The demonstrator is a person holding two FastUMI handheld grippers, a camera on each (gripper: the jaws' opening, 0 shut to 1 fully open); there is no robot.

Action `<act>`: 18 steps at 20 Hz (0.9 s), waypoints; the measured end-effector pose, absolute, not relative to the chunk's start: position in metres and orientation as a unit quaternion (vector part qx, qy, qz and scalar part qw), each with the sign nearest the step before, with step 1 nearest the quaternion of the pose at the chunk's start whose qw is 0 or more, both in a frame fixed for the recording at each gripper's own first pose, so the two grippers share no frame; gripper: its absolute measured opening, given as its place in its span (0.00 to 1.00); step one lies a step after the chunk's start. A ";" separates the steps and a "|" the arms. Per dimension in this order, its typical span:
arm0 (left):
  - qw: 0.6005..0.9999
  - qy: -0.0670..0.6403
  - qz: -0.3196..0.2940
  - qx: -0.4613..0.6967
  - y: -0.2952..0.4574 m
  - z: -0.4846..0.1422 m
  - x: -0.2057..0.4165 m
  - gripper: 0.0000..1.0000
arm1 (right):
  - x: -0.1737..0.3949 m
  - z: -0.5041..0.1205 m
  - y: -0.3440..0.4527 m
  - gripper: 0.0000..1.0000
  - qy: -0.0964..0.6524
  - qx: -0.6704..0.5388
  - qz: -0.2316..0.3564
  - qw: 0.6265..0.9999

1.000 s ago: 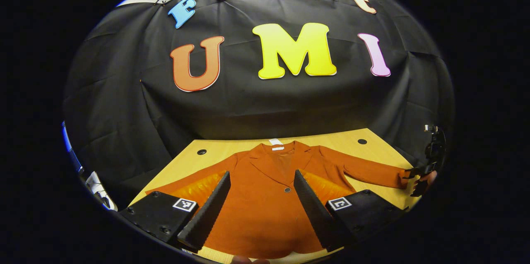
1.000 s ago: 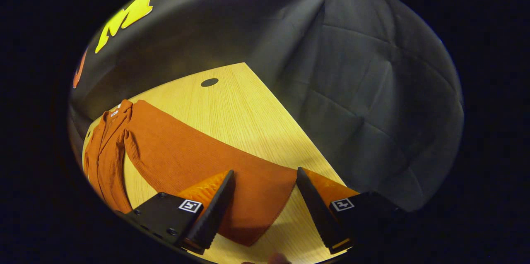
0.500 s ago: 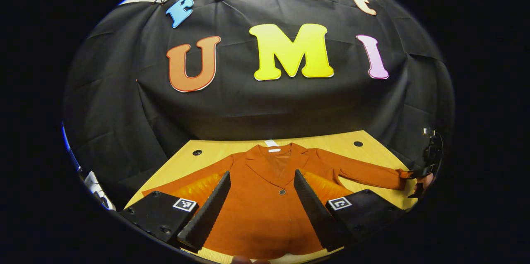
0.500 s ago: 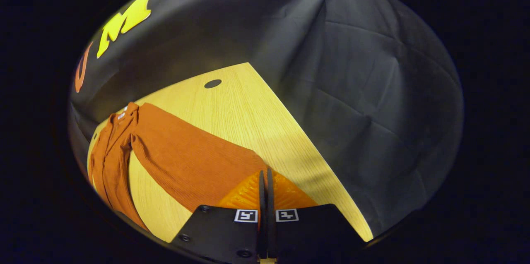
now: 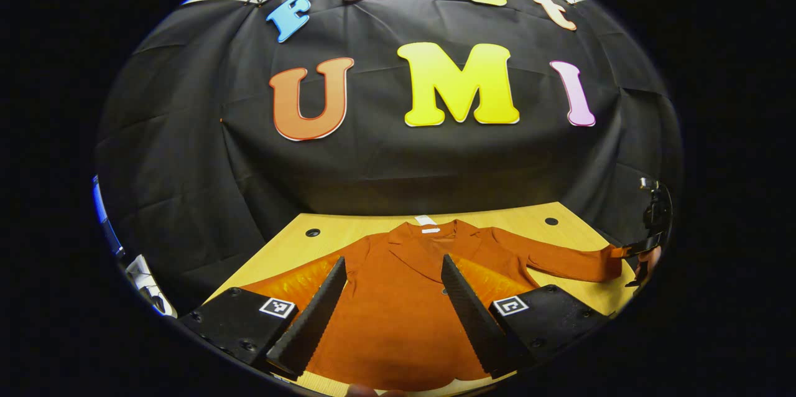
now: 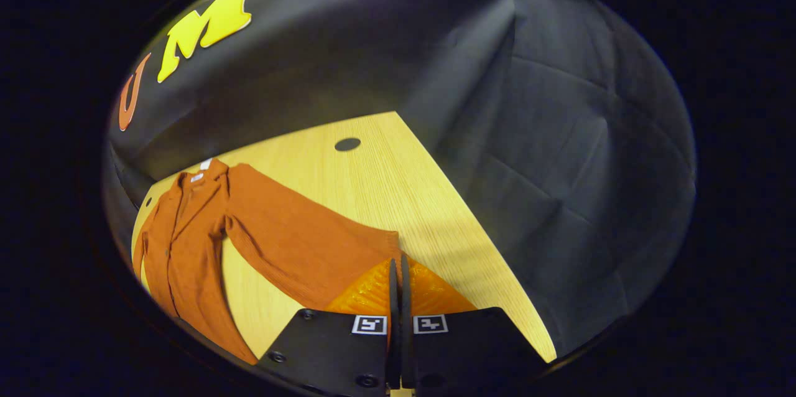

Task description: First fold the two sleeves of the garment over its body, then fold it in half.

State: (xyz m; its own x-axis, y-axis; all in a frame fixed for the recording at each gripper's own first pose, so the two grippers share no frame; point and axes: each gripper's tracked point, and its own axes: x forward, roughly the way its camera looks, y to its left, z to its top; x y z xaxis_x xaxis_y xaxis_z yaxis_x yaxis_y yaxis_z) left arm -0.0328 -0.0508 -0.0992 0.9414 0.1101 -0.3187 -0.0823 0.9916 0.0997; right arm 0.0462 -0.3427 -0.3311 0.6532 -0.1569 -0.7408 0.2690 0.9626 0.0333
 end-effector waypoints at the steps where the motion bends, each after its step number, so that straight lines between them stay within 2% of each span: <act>1: 0.985 0.163 0.051 0.035 -0.044 -0.099 -0.033 0.99 | 0.053 -0.317 -0.338 0.01 0.393 0.066 -0.117 0.910; 9: 0.983 0.168 0.074 -0.007 0.037 -0.112 -0.029 0.99 | 0.132 -0.193 -0.245 0.01 0.307 0.057 -0.082 0.947; 18: 0.983 0.162 0.080 -0.019 0.115 -0.112 -0.027 0.99 | 0.208 -0.157 -0.065 0.00 0.292 0.059 0.004 0.954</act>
